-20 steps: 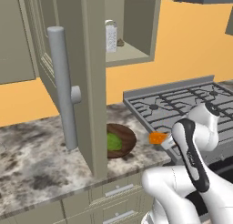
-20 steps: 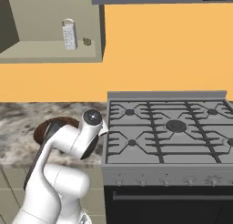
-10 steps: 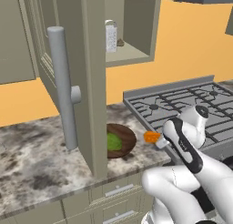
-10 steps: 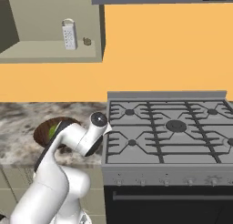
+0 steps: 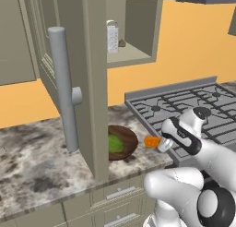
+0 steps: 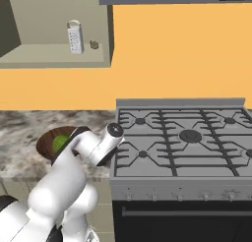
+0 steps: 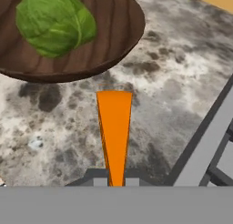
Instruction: Pick the cheese from the fridge and the cheese grater from the cabinet and place them next to the salad bowl.
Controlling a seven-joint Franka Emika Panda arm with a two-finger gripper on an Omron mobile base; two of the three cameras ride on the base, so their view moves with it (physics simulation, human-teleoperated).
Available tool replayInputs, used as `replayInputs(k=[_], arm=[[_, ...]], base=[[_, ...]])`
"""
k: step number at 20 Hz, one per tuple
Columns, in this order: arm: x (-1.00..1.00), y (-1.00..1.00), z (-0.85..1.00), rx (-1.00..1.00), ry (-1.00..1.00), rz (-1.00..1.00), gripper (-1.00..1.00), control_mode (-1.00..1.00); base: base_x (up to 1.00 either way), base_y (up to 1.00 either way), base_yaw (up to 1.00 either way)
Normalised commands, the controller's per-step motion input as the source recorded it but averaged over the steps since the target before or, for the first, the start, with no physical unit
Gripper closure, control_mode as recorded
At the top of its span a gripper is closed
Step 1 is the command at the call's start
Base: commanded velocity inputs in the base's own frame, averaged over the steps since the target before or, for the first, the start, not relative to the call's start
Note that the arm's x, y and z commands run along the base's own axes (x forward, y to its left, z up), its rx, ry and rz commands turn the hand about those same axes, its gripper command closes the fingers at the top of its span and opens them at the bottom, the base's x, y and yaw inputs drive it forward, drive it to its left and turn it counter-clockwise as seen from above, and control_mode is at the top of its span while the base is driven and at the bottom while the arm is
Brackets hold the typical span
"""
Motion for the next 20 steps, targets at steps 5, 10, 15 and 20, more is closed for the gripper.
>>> replayInputs(k=[5,10,15,20], arm=[[0.14,0.00,-0.42,-0.07,-0.03,0.09,1.00,-1.00],[0.17,0.03,-0.46,-0.05,-0.02,0.09,1.00,-1.00],[0.32,0.21,-0.54,-0.01,-0.01,0.10,1.00,-1.00],[-0.01,0.22,-0.52,0.00,-0.02,0.11,-1.00,-1.00]], base=[[0.00,0.00,0.00],[0.00,0.00,0.00],[0.00,0.00,0.00],[0.00,0.00,0.00]])
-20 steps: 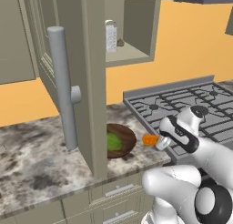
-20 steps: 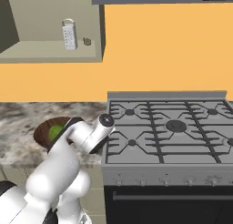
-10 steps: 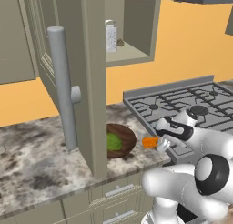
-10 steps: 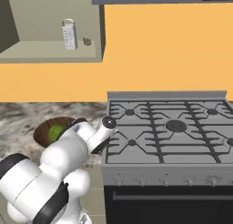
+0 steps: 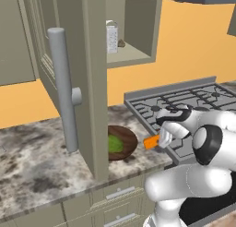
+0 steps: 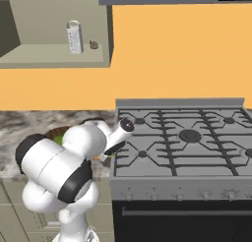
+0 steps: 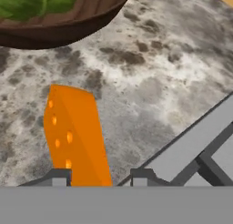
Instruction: Pick the cheese from the fridge and the cheese grater from the cabinet and place them next to the salad bowl.
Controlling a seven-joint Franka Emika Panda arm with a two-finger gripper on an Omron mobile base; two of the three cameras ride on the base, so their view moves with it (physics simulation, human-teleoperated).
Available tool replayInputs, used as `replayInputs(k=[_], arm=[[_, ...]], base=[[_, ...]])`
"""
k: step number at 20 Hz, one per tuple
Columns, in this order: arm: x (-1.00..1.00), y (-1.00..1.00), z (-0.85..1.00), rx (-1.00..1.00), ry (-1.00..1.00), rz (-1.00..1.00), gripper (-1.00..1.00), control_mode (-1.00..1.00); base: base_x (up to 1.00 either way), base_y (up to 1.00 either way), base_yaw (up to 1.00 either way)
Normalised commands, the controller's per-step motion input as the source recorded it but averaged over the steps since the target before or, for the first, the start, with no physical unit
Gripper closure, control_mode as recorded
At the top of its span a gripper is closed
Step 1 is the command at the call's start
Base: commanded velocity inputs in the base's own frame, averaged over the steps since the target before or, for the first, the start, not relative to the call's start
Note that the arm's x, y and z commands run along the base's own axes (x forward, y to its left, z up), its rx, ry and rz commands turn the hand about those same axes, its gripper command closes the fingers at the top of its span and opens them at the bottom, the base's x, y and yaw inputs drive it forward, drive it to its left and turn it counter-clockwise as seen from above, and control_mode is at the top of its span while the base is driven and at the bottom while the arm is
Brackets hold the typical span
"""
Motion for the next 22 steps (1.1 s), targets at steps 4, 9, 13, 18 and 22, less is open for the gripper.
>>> replayInputs(k=[4,9,13,18,22], arm=[[-0.35,-0.01,-0.37,0.00,-0.05,0.11,-1.00,-1.00],[-0.68,-0.08,-0.42,0.00,-0.12,0.12,-1.00,-1.00],[-0.77,0.00,-0.29,0.00,-0.27,0.15,-1.00,-1.00],[-0.78,-0.02,0.37,0.00,-0.51,0.14,-1.00,-1.00],[-0.49,-0.08,0.66,0.00,-0.47,0.08,-1.00,-1.00]], base=[[0.00,0.00,0.00],[0.00,0.00,0.00],[0.00,0.00,0.00],[0.00,0.00,0.00],[0.00,0.00,0.00]])
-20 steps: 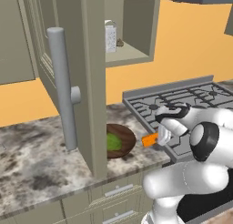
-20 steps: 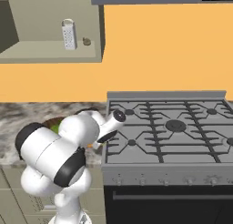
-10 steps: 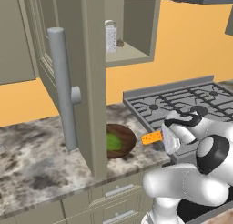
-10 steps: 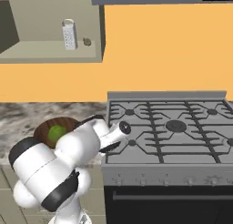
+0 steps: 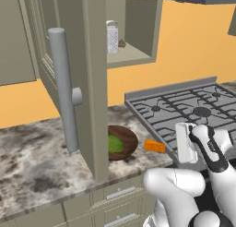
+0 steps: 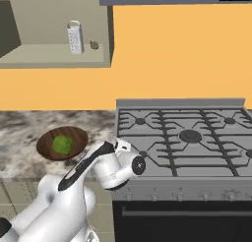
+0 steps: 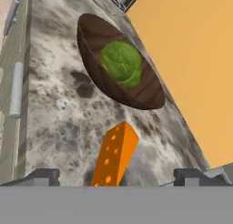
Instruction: Pick the cheese from the fridge and the cheese grater from the cabinet and place them next to the salad bowl.
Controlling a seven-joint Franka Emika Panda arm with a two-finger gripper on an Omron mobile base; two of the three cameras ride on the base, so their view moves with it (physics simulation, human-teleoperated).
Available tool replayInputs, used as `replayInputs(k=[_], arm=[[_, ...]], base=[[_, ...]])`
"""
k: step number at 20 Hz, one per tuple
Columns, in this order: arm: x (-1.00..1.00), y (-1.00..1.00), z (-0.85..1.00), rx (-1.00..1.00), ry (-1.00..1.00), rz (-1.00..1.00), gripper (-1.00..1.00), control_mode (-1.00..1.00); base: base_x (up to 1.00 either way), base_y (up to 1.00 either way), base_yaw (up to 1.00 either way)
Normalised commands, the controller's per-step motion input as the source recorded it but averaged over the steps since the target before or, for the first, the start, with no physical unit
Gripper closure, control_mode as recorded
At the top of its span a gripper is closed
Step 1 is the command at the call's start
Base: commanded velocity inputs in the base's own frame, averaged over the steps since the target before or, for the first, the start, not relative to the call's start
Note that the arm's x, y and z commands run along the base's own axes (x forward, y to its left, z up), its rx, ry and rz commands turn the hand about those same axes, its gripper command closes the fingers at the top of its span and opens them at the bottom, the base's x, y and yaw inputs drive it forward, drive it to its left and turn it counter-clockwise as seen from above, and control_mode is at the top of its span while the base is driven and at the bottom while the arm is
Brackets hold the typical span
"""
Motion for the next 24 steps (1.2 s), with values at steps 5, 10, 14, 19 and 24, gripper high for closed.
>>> replayInputs(k=[5,10,14,19,24], arm=[[-0.08,-0.04,0.86,0.00,-0.33,0.04,-1.00,-1.00],[0.01,0.01,0.99,0.00,0.06,-0.08,-1.00,-1.00],[-0.16,-0.18,0.82,0.03,0.34,-0.25,-1.00,-1.00],[-0.16,-0.04,0.96,0.26,0.33,-0.25,-1.00,-1.00],[-0.41,0.00,0.92,0.30,0.10,-0.12,-1.00,-1.00]], base=[[0.00,0.00,0.00],[0.00,0.00,0.00],[0.00,0.00,0.00],[0.00,0.00,0.00],[0.00,0.00,0.00]])
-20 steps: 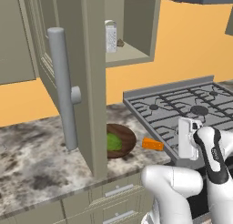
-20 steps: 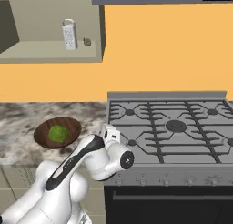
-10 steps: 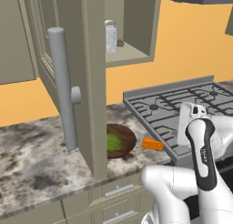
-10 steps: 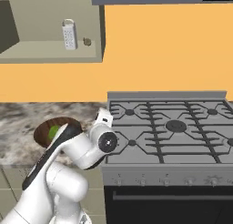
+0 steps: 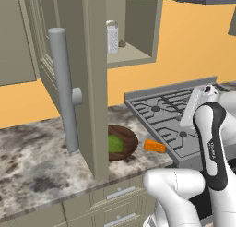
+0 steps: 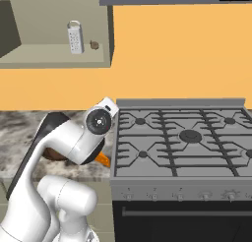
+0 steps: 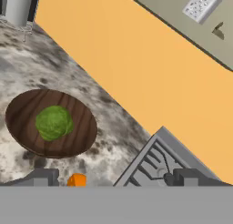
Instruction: Pick the cheese from the fridge and the cheese grater from the cabinet and place them next to the salad bowl.
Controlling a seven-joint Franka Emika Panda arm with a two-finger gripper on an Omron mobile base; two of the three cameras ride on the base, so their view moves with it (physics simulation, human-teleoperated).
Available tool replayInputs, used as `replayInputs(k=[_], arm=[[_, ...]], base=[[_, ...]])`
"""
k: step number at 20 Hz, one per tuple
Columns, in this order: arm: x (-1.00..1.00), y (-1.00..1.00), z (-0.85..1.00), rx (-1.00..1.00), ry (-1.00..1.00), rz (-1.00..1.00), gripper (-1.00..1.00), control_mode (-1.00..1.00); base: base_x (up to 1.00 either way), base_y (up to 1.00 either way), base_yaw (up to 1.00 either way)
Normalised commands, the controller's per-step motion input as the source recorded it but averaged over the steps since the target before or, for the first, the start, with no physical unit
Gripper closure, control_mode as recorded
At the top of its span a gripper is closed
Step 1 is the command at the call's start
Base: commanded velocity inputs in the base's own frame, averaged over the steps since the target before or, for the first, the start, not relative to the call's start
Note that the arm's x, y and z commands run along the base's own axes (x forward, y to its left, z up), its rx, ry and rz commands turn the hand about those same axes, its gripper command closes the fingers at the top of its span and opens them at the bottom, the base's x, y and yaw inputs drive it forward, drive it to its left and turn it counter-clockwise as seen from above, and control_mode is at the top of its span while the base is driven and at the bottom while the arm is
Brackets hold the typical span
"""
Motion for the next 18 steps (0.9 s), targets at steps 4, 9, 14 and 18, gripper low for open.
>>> replayInputs(k=[4,9,14,18], arm=[[-0.36,0.03,0.74,0.31,0.01,-0.09,-1.00,-1.00],[-0.20,0.45,0.65,0.19,-0.05,-0.31,-1.00,-1.00],[-0.20,0.31,0.56,0.16,-0.10,-0.47,-1.00,-1.00],[-0.20,0.25,0.61,0.13,-0.04,-0.25,-1.00,-1.00]], base=[[0.00,0.00,0.00],[0.00,0.00,0.00],[0.00,0.00,0.00],[0.00,0.00,0.00]])
